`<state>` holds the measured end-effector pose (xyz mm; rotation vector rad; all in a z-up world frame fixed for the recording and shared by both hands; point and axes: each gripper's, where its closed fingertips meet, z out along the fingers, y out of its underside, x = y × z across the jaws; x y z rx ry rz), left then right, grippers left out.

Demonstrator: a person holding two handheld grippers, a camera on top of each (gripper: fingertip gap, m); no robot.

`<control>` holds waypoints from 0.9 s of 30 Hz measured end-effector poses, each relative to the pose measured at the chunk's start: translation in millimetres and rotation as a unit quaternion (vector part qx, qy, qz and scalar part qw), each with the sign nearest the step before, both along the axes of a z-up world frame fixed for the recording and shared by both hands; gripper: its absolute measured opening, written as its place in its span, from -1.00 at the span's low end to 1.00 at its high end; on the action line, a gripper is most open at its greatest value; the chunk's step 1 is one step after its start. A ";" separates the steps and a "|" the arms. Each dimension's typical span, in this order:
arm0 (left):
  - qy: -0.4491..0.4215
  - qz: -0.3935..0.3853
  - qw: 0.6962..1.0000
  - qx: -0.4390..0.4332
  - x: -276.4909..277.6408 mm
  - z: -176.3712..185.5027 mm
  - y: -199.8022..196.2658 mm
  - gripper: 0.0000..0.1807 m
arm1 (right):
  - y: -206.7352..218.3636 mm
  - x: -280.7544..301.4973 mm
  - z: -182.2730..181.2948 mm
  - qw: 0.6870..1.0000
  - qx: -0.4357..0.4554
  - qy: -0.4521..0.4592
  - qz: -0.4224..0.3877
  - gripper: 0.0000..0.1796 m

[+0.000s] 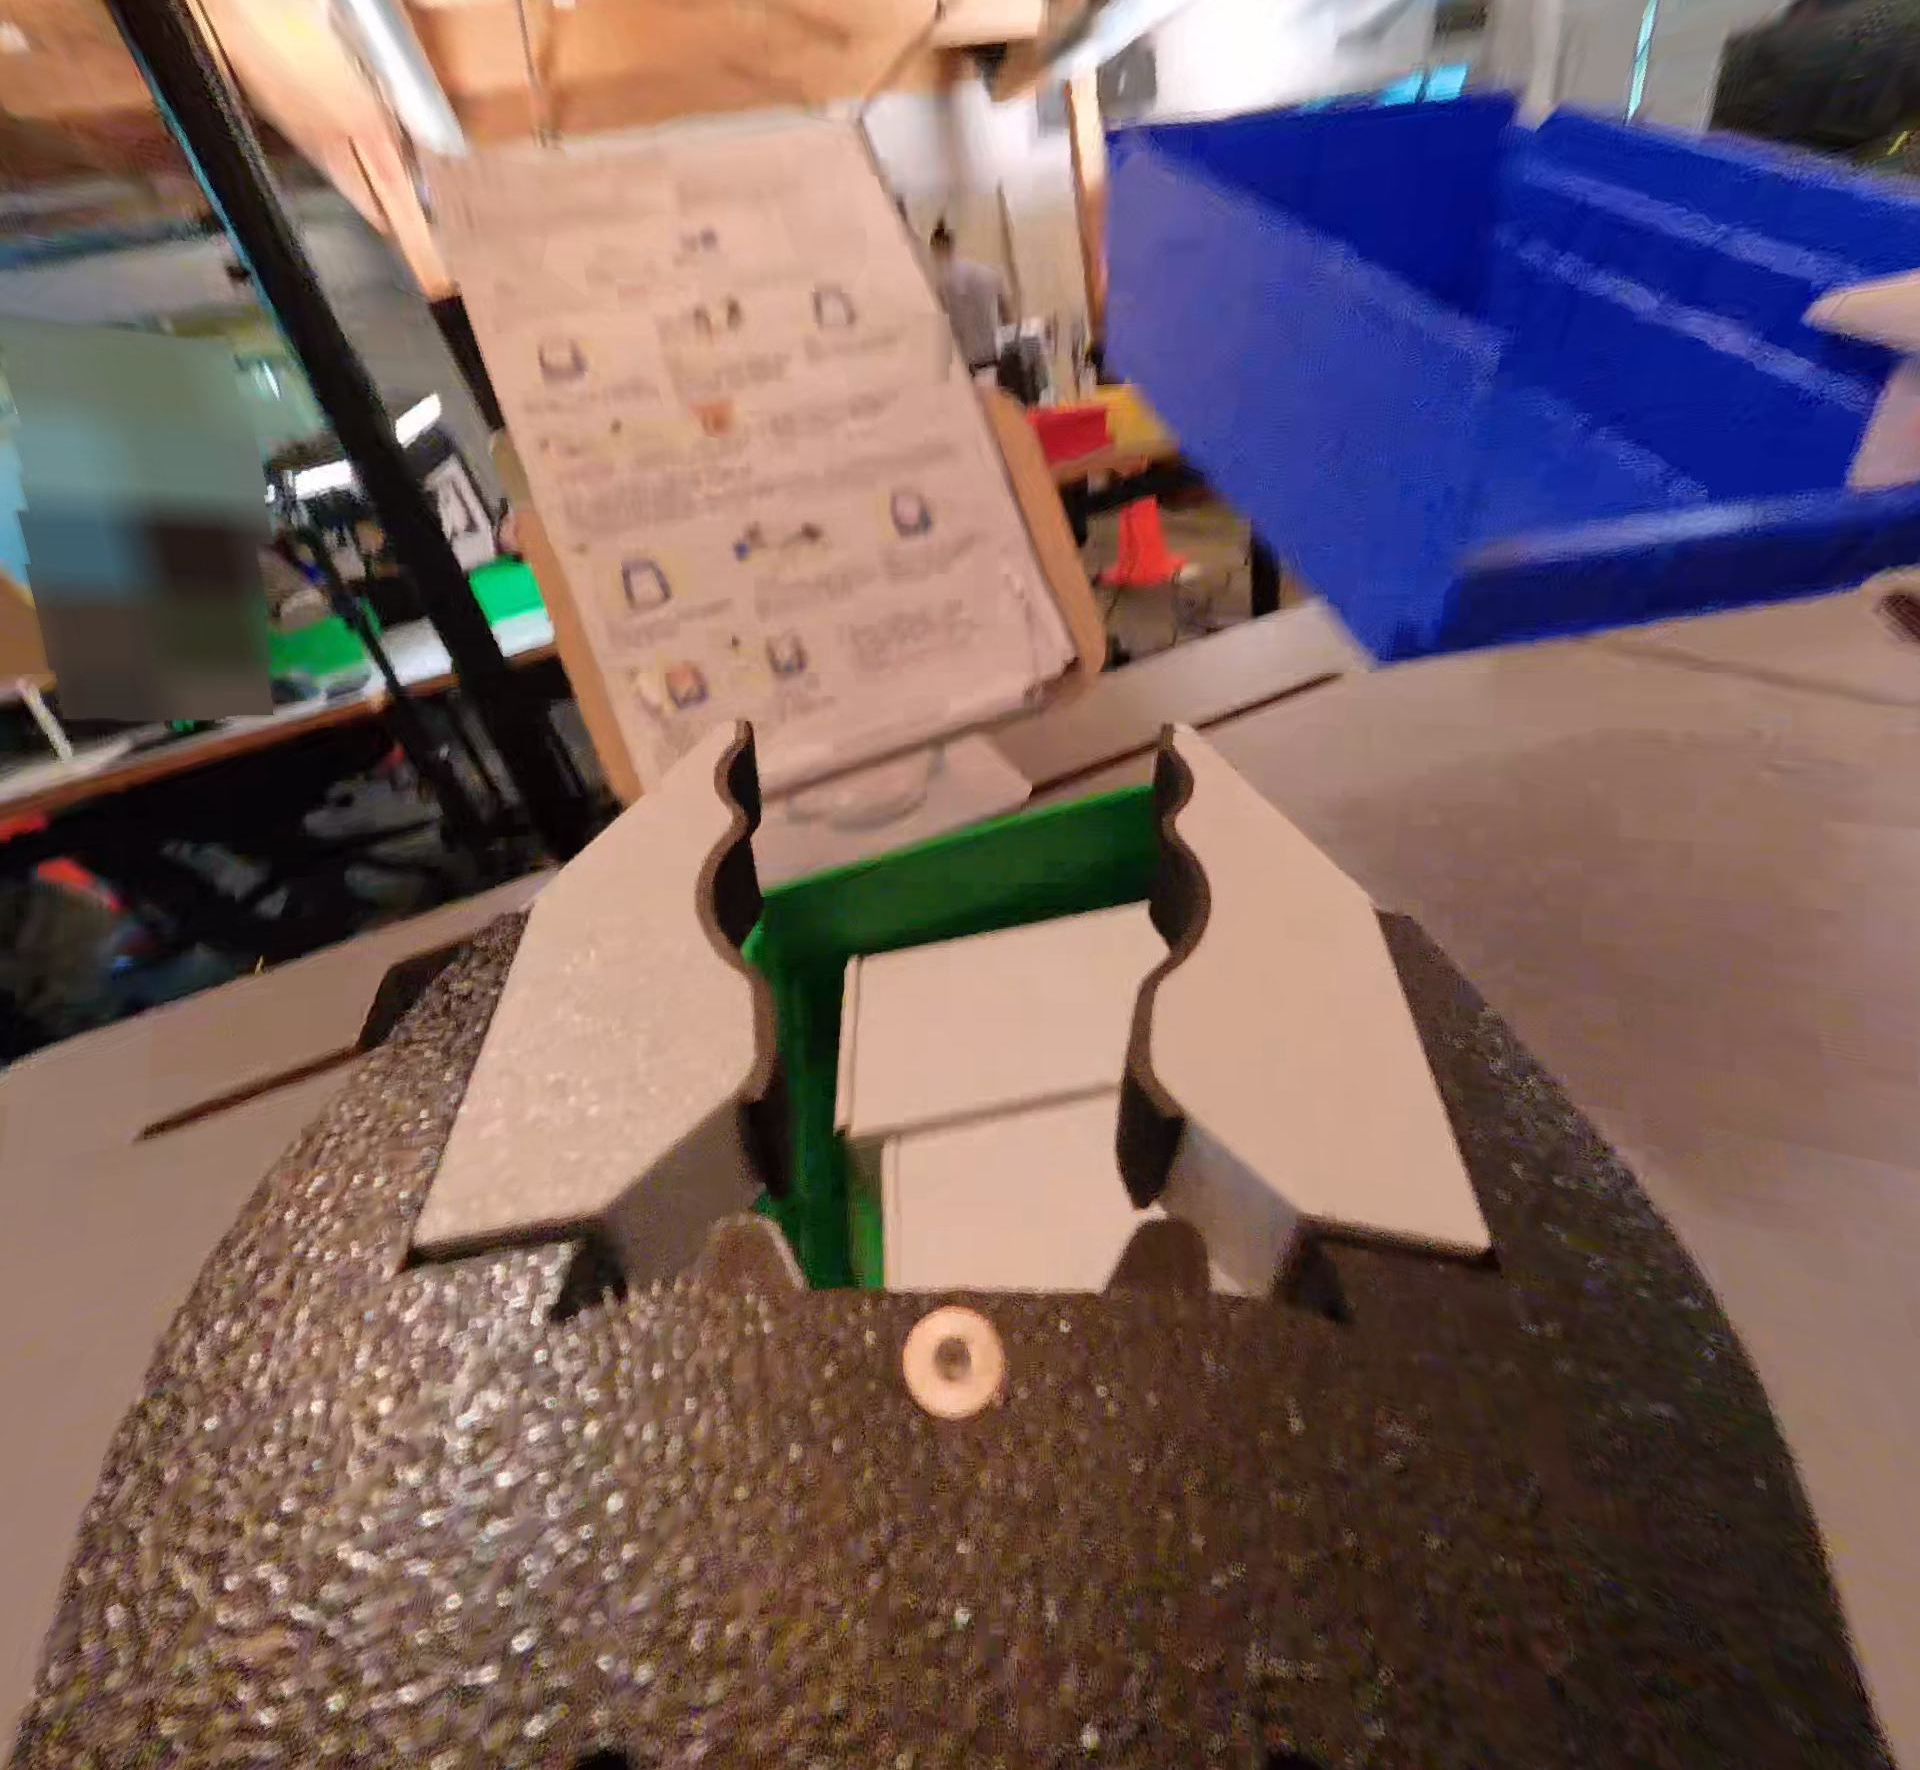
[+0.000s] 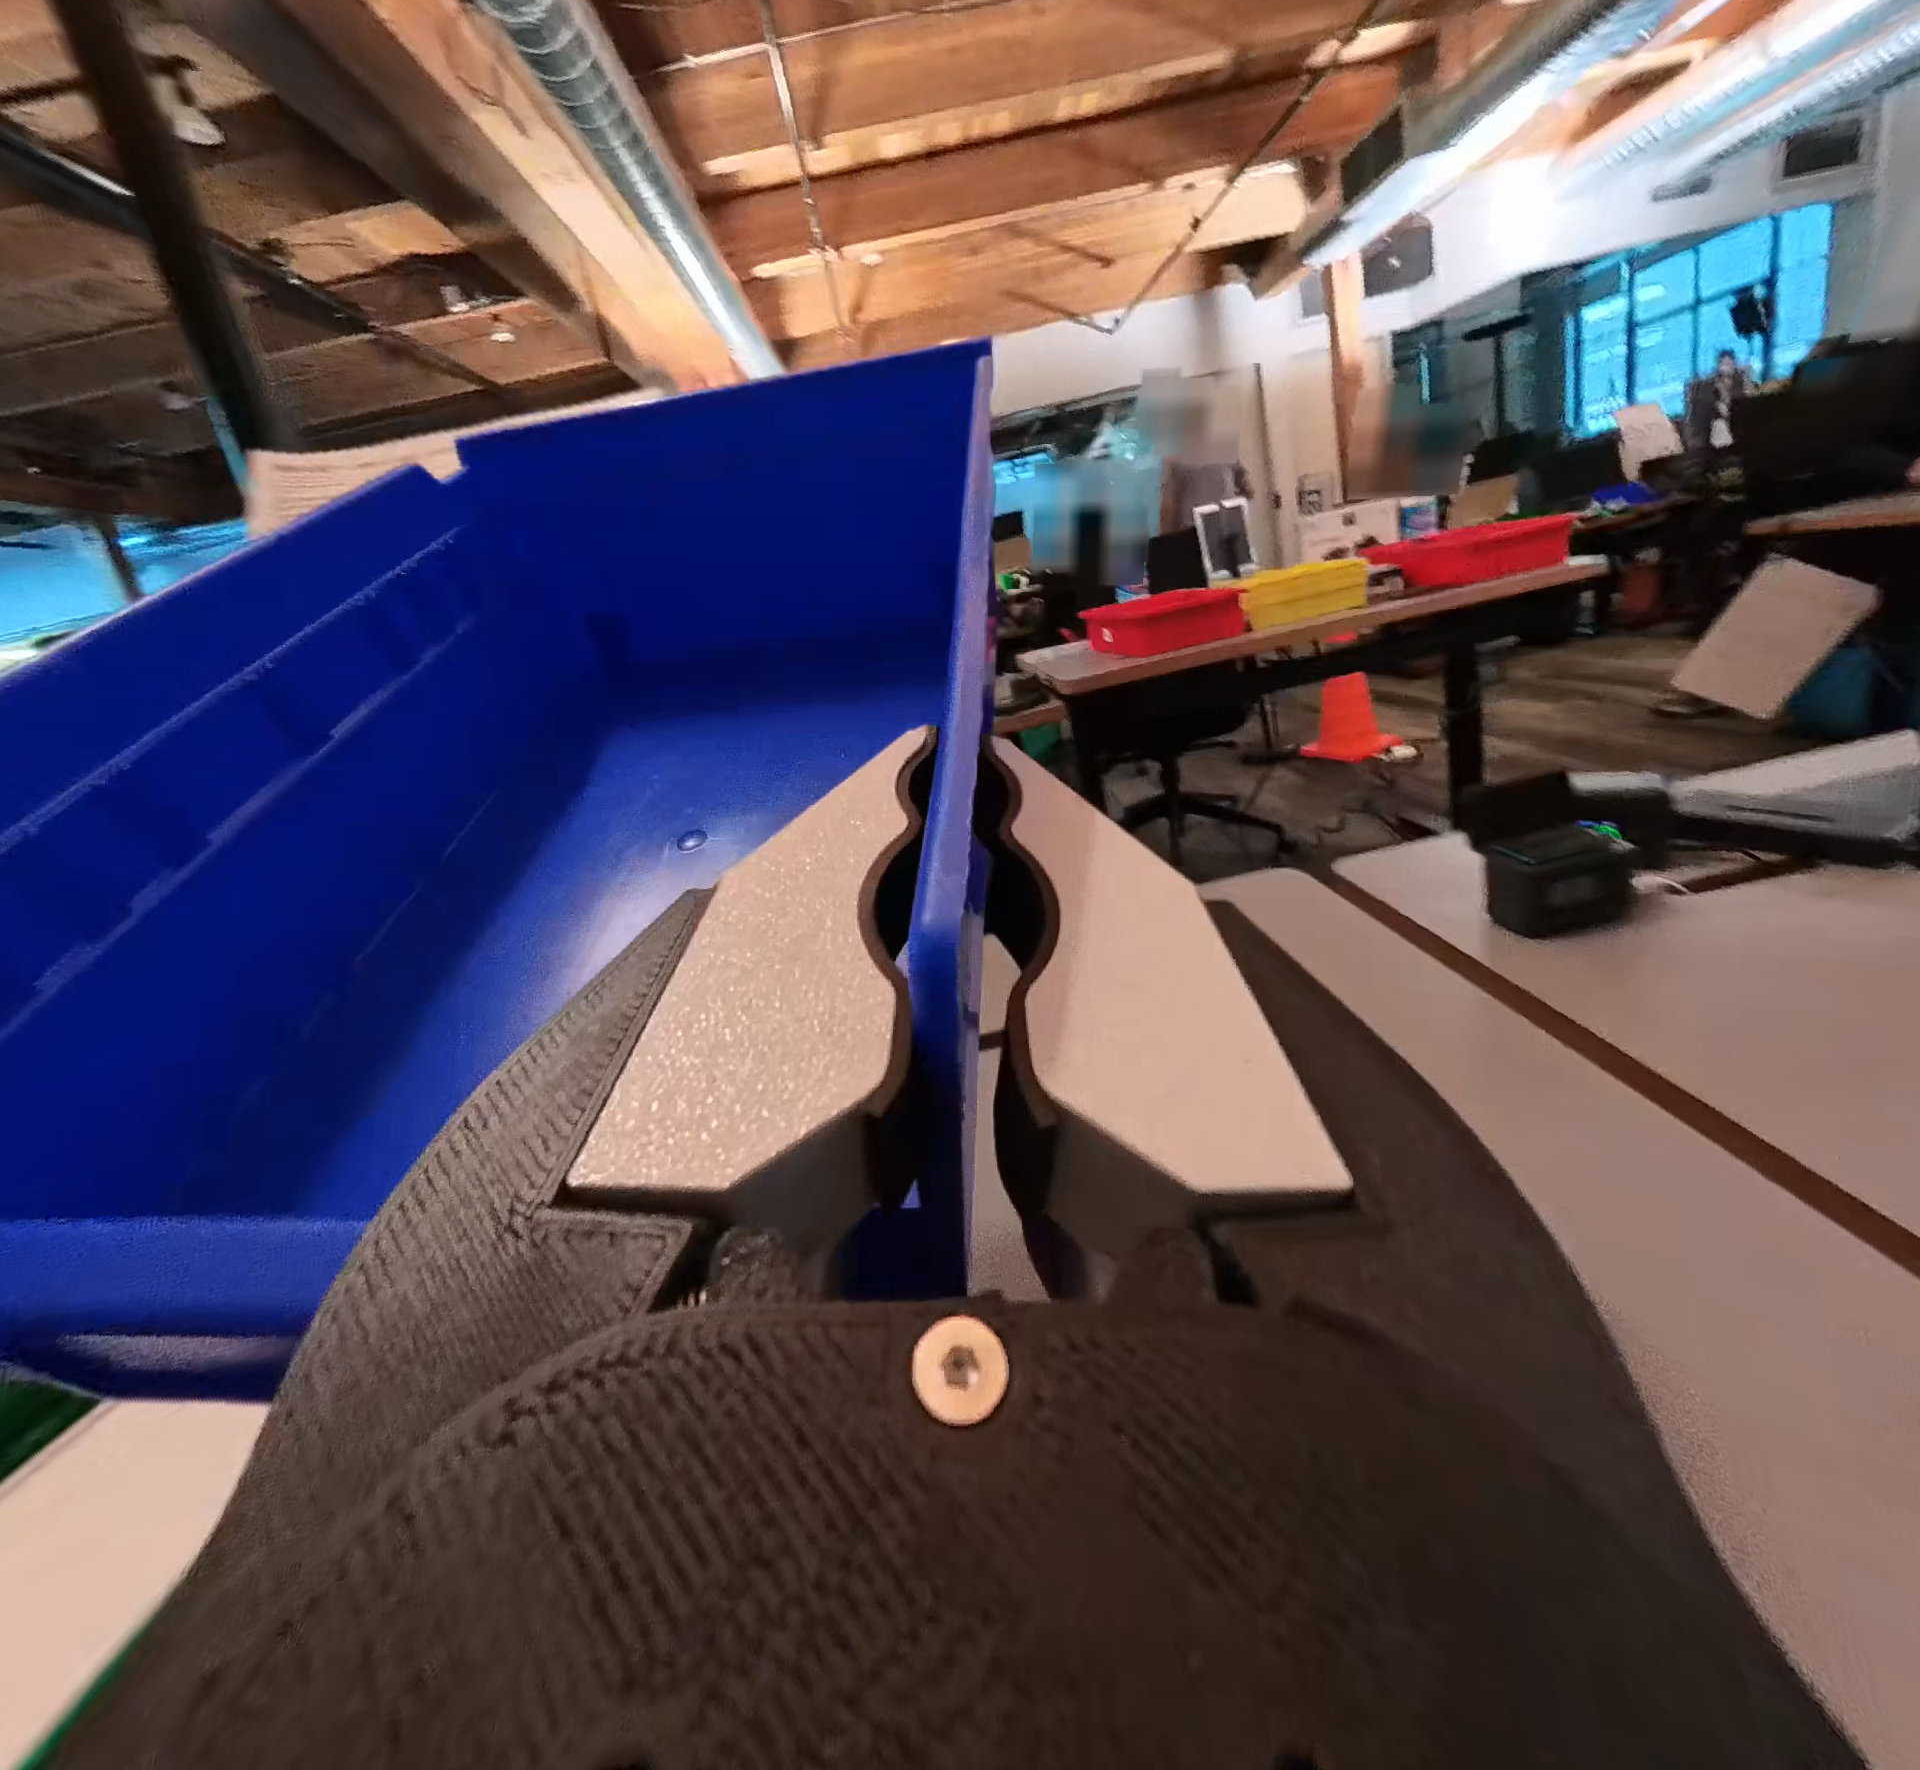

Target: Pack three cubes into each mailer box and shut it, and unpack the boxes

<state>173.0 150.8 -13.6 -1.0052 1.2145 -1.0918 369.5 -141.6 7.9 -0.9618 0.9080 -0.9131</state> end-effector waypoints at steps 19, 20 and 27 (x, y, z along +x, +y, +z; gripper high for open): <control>0.272 -0.014 0.944 -0.187 -26.8 -178.7 62.4 -0.39 | -114.8 163.2 -166.9 0.961 -0.160 0.220 -0.047 -0.96; 0.266 -0.008 0.945 -0.189 -24.5 -179.6 63.1 -0.51 | -113.8 165.6 -170.7 0.961 -0.153 0.225 -0.043 -0.96; 0.233 0.092 0.958 -0.140 -23.4 -177.2 101.4 -0.99 | -115.3 186.1 -193.2 0.948 -0.184 0.254 -0.046 -0.95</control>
